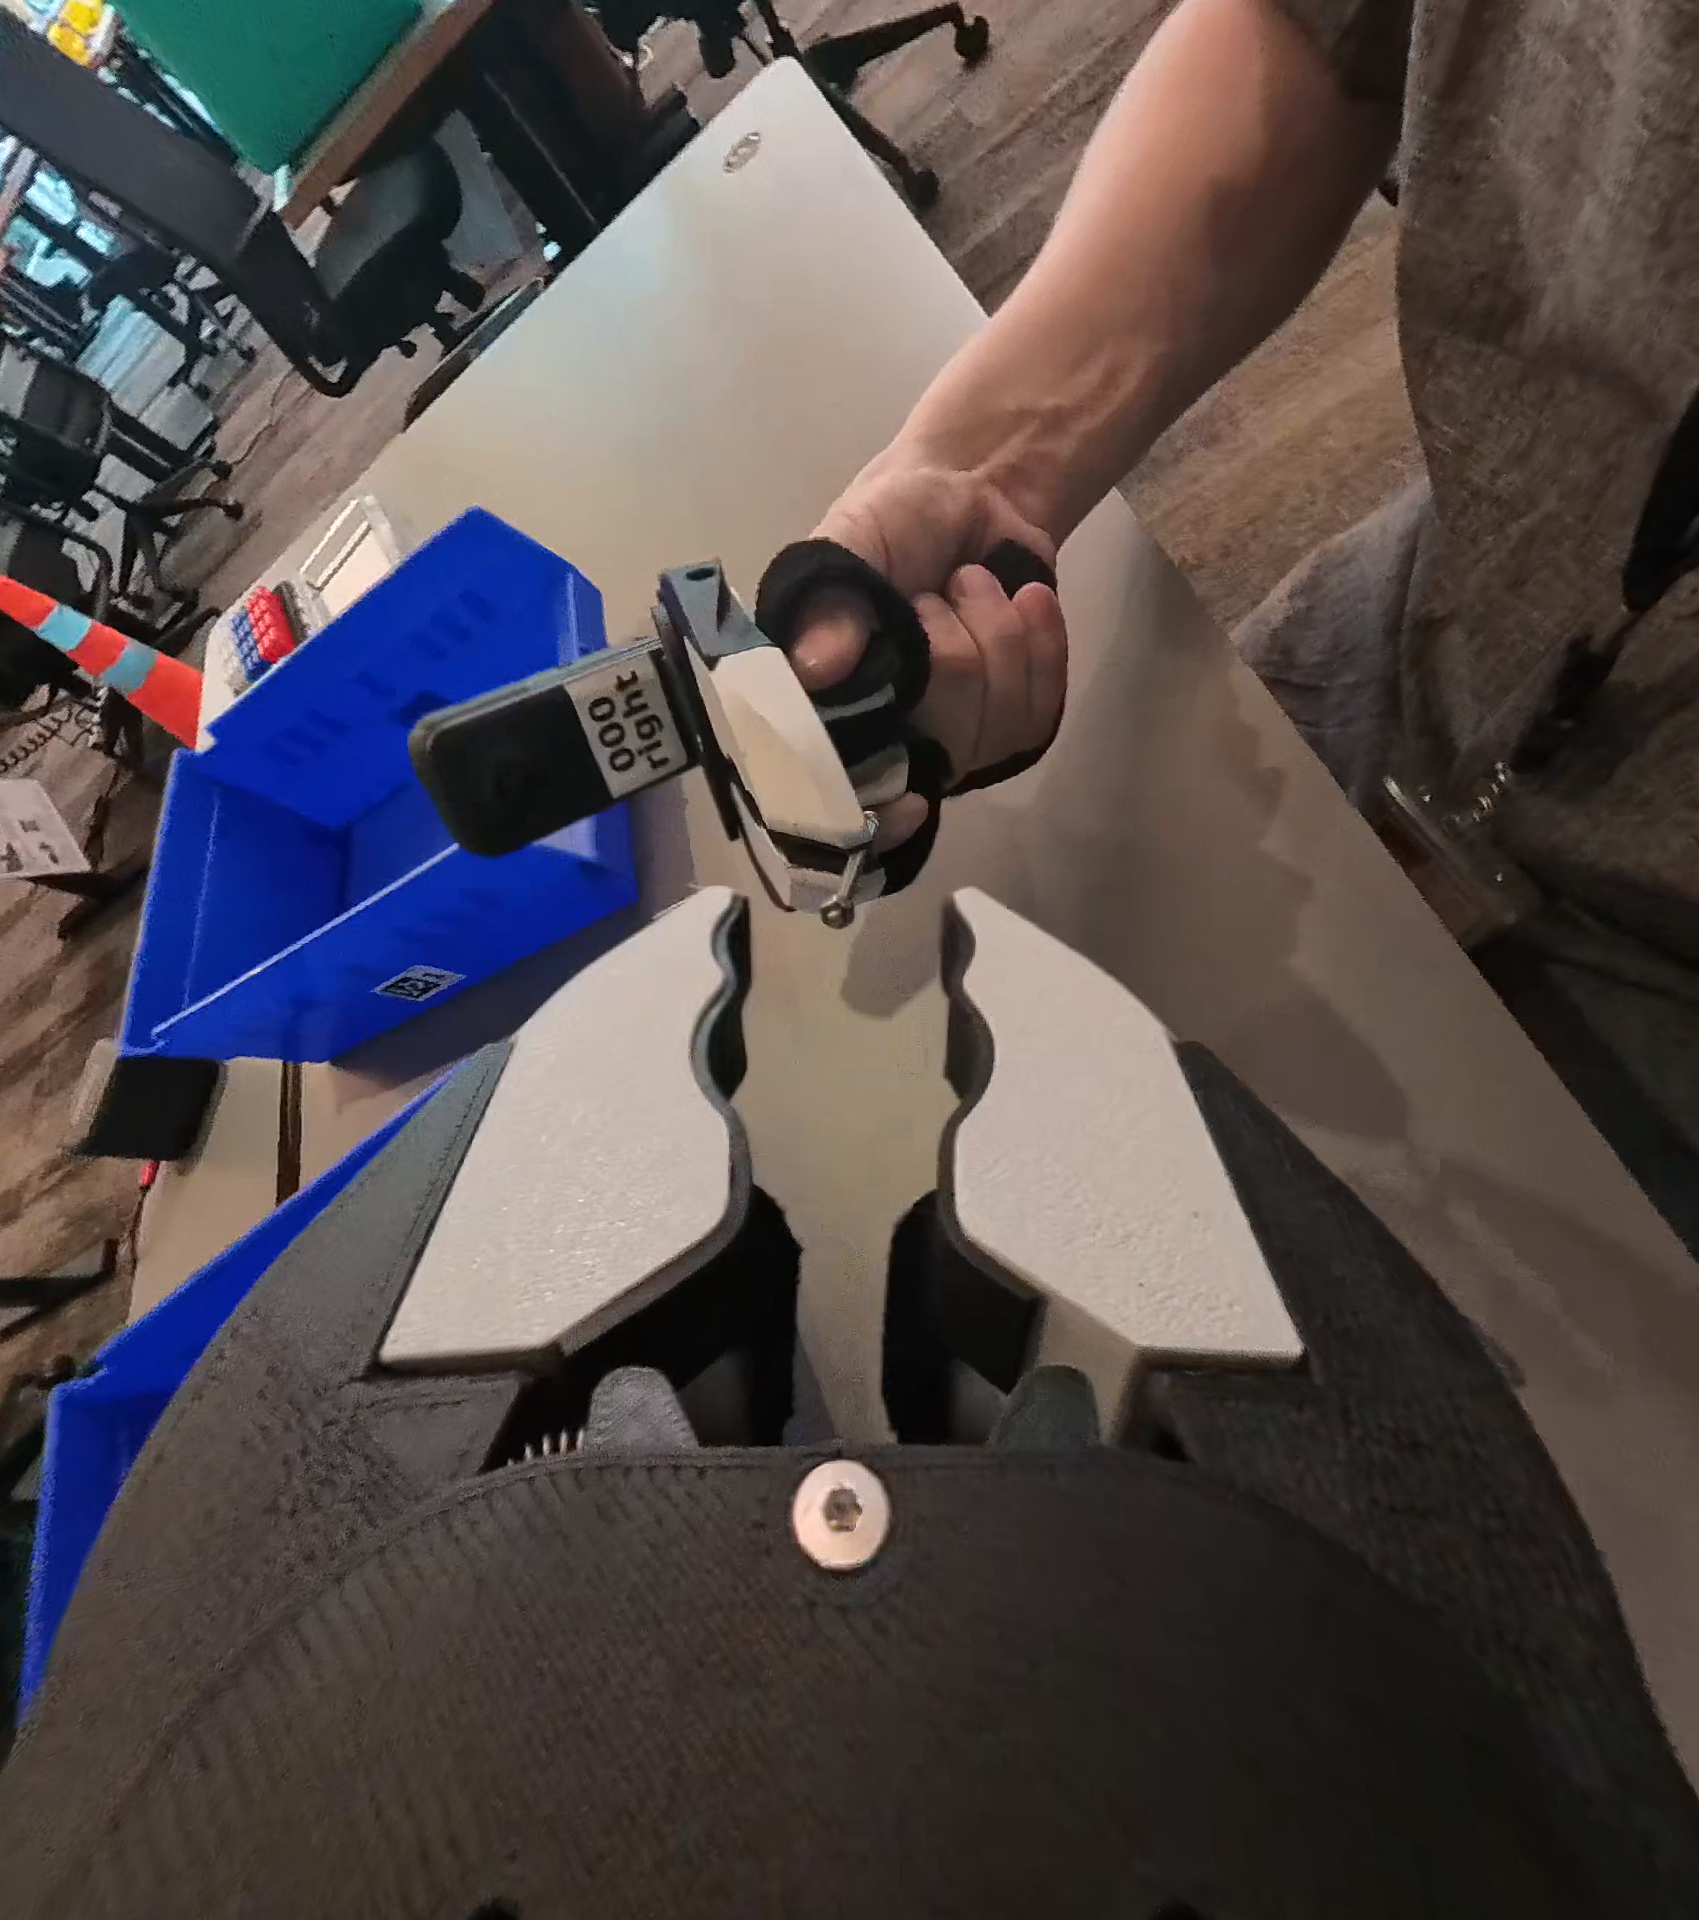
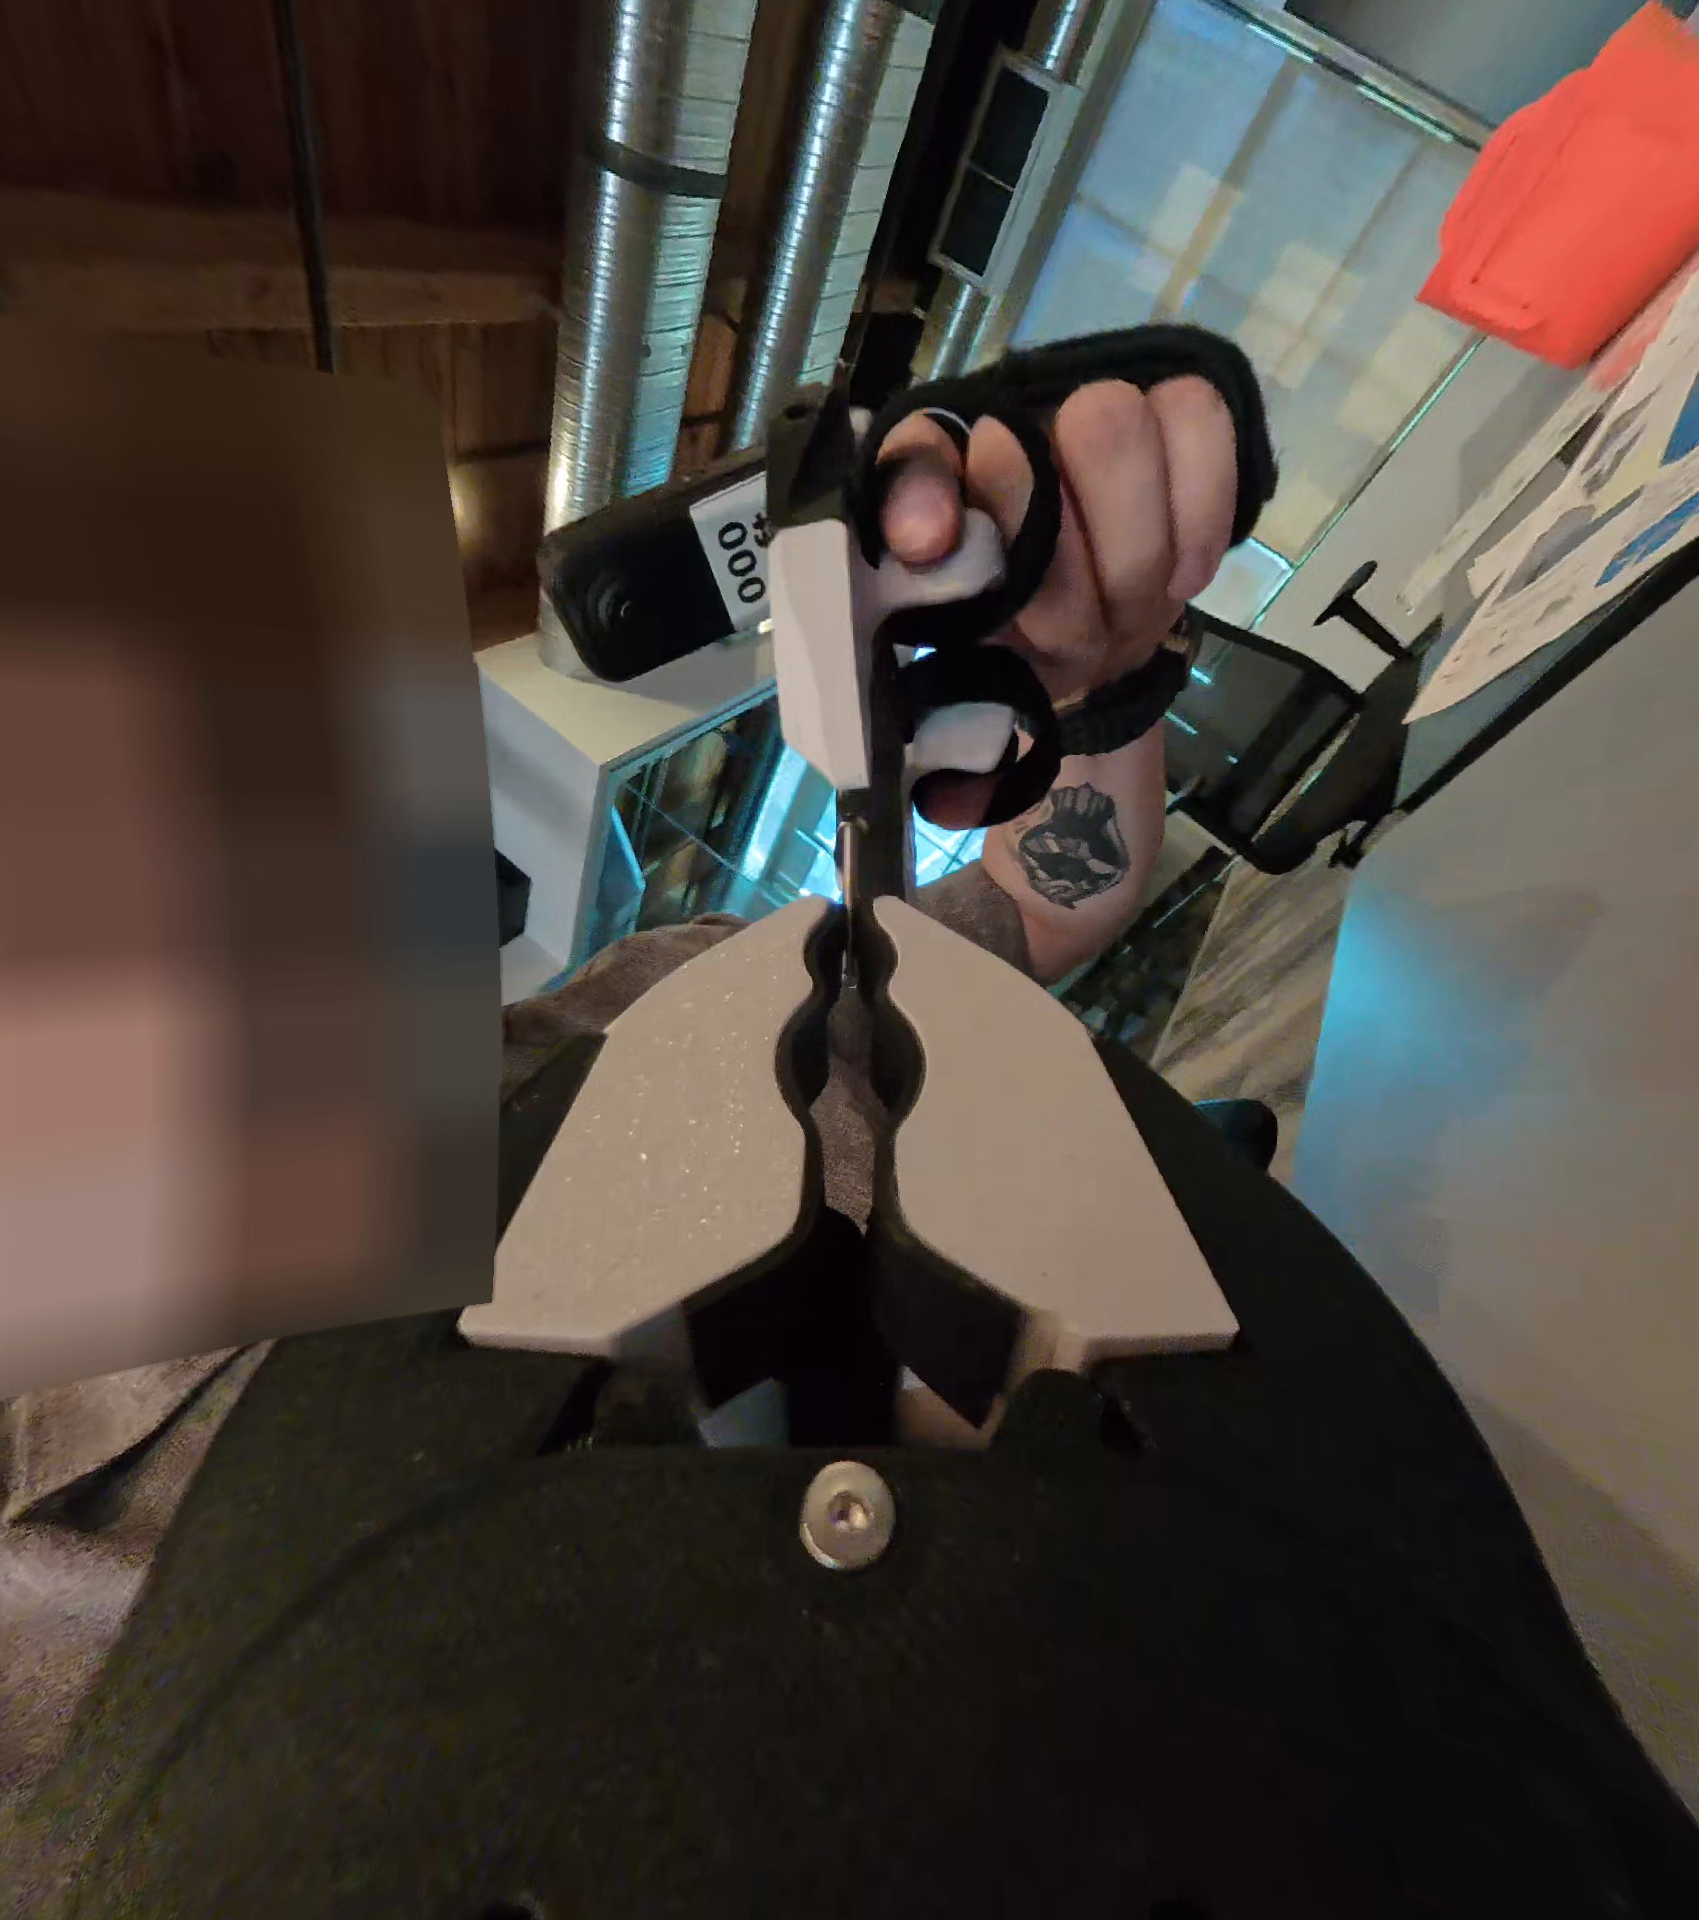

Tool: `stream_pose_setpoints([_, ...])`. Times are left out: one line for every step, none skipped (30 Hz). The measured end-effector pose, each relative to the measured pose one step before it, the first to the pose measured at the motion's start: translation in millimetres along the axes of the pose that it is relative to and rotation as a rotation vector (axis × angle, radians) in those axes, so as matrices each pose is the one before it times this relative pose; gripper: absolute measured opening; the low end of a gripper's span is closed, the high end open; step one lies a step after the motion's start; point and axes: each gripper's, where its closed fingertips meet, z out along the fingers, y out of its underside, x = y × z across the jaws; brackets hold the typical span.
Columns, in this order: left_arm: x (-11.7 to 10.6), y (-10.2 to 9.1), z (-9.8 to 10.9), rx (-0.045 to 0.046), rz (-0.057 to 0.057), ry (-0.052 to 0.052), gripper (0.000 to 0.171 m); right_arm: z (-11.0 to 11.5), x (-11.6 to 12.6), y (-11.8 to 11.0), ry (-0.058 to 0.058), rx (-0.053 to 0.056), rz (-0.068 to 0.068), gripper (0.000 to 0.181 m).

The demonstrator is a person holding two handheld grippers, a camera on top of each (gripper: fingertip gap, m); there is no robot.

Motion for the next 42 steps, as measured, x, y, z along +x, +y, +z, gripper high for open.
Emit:
stream_pose_setpoints([-2.37, -0.08, -1.36, 0.00682, -0.0186, -0.0157, 0.041, -0.39, -1.50, -1.62, 0.0079, 0.0012, -0.0193, 0.002])
stream_pose_setpoints([-2.92, -0.24, -1.74, 0.00717, -0.0259, -0.0180, 0.049, -0.61, -0.79, -1.14, 0.0165, -0.0015, -0.0259, 0.002])
stream_pose_setpoints([-1.66, -0.83, -2.19, 0.01295, -0.0322, -0.0090, 0.053, -0.93, 0.04, -0.70, 0.0292, -0.0047, -0.0370, 0.002])
stream_pose_setpoints([-2.24, -0.64, -2.67, 0.01498, -0.0420, -0.0125, 0.055, -1.60, -0.76, -1.21, 0.0353, -0.0018, -0.0516, 0.002])
stream_pose_setpoints([-3.38, -0.37, -2.89, 0.01469, -0.0541, -0.0208, 0.060, -2.36, -0.79, -1.30, 0.0474, -0.0035, -0.0634, 0.002])
stream_pose_setpoints([-2.47, -0.15, -2.72, 0.01700, -0.0601, -0.0165, 0.066, -3.15, -1.24, -1.60, 0.0508, -0.0023, -0.0644, 0.002])
stream_pose_setpoints([-3.11, 0.59, -2.65, 0.01601, -0.0594, -0.0240, 0.066, -3.83, -1.80, -1.13, 0.0475, -0.0049, -0.0593, 0.002])
stream_pose_setpoints([-2.81, 0.91, -2.05, 0.01473, -0.0584, -0.0258, 0.067, -5.23, -0.08, -1.12, 0.0627, -0.0054, -0.0614, 0.002])
stream_pose_setpoints([-1.41, 1.07, -1.54, 0.01481, -0.0591, -0.0203, 0.068, -6.78, 0.02, -2.41, 0.0611, 0.0041, -0.0573, 0.002])
stream_pose_setpoints([-1.43, 1.82, -1.13, 0.00791, -0.0571, -0.0223, 0.068, -7.91, -0.57, -3.19, 0.0506, 0.0083, -0.0422, 0.002])
stream_pose_setpoints([1.58, 0.72, -0.71, 0.01428, -0.0483, -0.0058, 0.070, -9.76, 2.73, -3.37, 0.0739, 0.0056, -0.0478, 0.002])
stream_pose_setpoints([1.45, -0.21, -0.62, 0.02519, -0.0461, -0.0113, 0.069, -11.87, 6.04, -4.72, 0.0945, 0.0074, -0.0570, 0.002])
stream_pose_setpoints([0.88, -0.32, 0.18, 0.03051, -0.0470, -0.0144, 0.069, -13.34, 8.61, -6.71, 0.0997, 0.0113, -0.0545, 0.002])
stream_pose_setpoints([4.72, 0.35, 0.99, 0.03328, -0.0368, 0.0116, 0.069, -13.56, 13.34, -7.27, 0.1080, 0.0046, -0.0465, 0.002])
stream_pose_setpoints([-0.78, 2.70, 1.40, 0.01992, -0.0344, -0.0210, 0.069, -12.31, 20.72, -5.68, 0.1319, -0.0126, -0.0508, 0.002])
stream_pose_setpoints([-4.08, 4.12, 1.64, 0.01200, -0.0309, -0.0377, 0.068, -10.06, 25.37, -4.58, 0.1373, -0.0154, -0.0473, 0.002])
stream_pose_setpoints([-1.22, 3.51, 1.81, 0.01833, -0.0226, -0.0119, 0.067, -6.65, 26.02, -2.60, 0.1231, -0.0213, -0.0342, 0.002])
stream_pose_setpoints([-3.36, 3.46, 1.06, 0.01514, -0.0231, -0.0229, 0.063, -3.20, 25.58, -1.51, 0.1136, -0.0167, -0.0238, 0.002])
stream_pose_setpoints([-6.40, 3.33, 0.12, 0.01352, -0.0269, -0.0399, 0.059, 0.31, 21.77, -0.41, 0.0900, -0.0138, -0.0155, 0.002])
stream_pose_setpoints([-5.81, 2.27, -0.53, 0.01951, -0.0281, -0.0346, 0.058, 4.02, 17.75, 2.63, 0.0694, -0.0295, -0.0058, 0.002])
stream_pose_setpoints([-5.73, 2.52, -1.16, 0.01757, -0.0268, -0.0335, 0.055, 5.92, 13.90, 2.90, 0.0579, -0.0259, -0.0126, 0.002])
stream_pose_setpoints([-5.63, 3.47, -1.61, 0.00819, -0.0195, -0.0329, 0.052, 7.17, 12.09, 4.03, 0.0549, -0.0310, -0.0173, 0.002])
stream_pose_setpoints([-3.52, 3.63, -1.64, 0.00056, -0.0134, -0.0199, 0.051, 7.57, 9.47, 4.20, 0.0409, -0.0309, -0.0138, 0.002])
stream_pose_setpoints([-1.75, 4.15, -1.69, -0.00872, -0.0098, -0.0115, 0.049, 7.62, 8.75, 3.35, 0.0332, -0.0246, -0.0047, 0.002])
stream_pose_setpoints([-0.89, 3.69, -1.91, -0.00772, -0.0017, -0.0105, 0.046, 8.30, 8.25, 3.83, 0.0267, -0.0306, 0.0033, 0.002])
stream_pose_setpoints([0.52, 2.49, -1.77, -0.00129, 0.0088, -0.0064, 0.044, 9.09, 6.76, 3.94, 0.0144, -0.0400, 0.0093, 0.002])
stream_pose_setpoints([1.19, 2.67, -1.74, -0.00875, 0.0169, -0.0053, 0.043, 9.31, 7.11, 2.13, 0.0206, -0.0314, 0.0006, 0.002])
stream_pose_setpoints([0.42, 2.42, -2.00, -0.01283, 0.0217, -0.0155, 0.041, 9.89, 6.92, 3.73, 0.0228, -0.0519, -0.0042, 0.002])
stream_pose_setpoints([0.57, 0.84, -2.17, -0.00130, 0.0261, -0.0182, 0.041, 9.68, 6.01, 1.34, 0.0199, -0.0390, -0.0033, 0.002])
stream_pose_setpoints([2.17, 0.16, -1.78, 0.00306, 0.0270, -0.0075, 0.039, 9.44, 4.64, 0.69, 0.0137, -0.0365, -0.0009, 0.002])
stream_pose_setpoints([1.90, 0.53, -1.33, -0.00271, 0.0227, -0.0060, 0.037, 8.80, 3.84, 0.62, 0.0122, -0.0358, -0.0042, 0.002])
stream_pose_setpoints([1.12, 0.29, -0.77, -0.00105, 0.0154, -0.0084, 0.036, 8.74, 3.54, 0.59, 0.0115, -0.0316, -0.0024, 0.002])
stream_pose_setpoints([2.39, -0.19, -0.14, 0.00326, 0.0088, 0.0042, 0.036, 8.36, 2.86, 0.42, 0.0071, -0.0250, -0.0019, 0.002])
stream_pose_setpoints([2.78, -0.22, 0.31, -0.00039, 0.0007, 0.0119, 0.036, 8.15, 1.39, 1.82, -0.0030, -0.0319, -0.0003, 0.003])
stream_pose_setpoints([1.73, -0.47, 0.51, 0.00044, -0.0047, 0.0085, 0.036, 7.20, 0.03, -0.04, -0.0111, -0.0124, 0.0039, 0.003])
stream_pose_setpoints([1.85, -1.06, 0.40, 0.00575, -0.0053, 0.0107, 0.036, 5.68, 0.92, -0.47, -0.0042, -0.0031, 0.0032, 0.003])
stream_pose_setpoints([1.50, -0.94, 0.23, 0.00590, -0.0051, 0.0087, 0.036, 3.90, 0.93, -0.09, -0.0027, -0.0082, 0.0020, 0.003])
stream_pose_setpoints([0.92, -1.09, -0.11, 0.00705, -0.0032, 0.0041, 0.036, 0.89, 0.18, -3.59, -0.0071, 0.0132, -0.0009, 0.003])
stream_pose_setpoints([0.70, -0.95, -0.37, 0.00630, -0.0011, 0.0029, 0.036, -0.18, 1.30, -4.14, 0.0021, 0.0204, 0.0003, 0.003])
stream_pose_setpoints([0.29, -0.51, -0.44, 0.00165, 0.0002, 0.0016, 0.036, 0.52, 1.45, -0.52, 0.0012, -0.0076, -0.0007, 0.003])
stream_pose_setpoints([-0.36, -0.39, -0.46, -0.00024, 0.0025, -0.0011, 0.036, 0.21, 0.61, -1.66, -0.0035, 0.0055, -0.0018, 0.003])
stream_pose_setpoints([-0.53, -0.59, -0.48, 0.00230, 0.0023, -0.0009, 0.036, -0.50, 0.76, -1.25, -0.0009, 0.0089, 0.0015, 0.003])
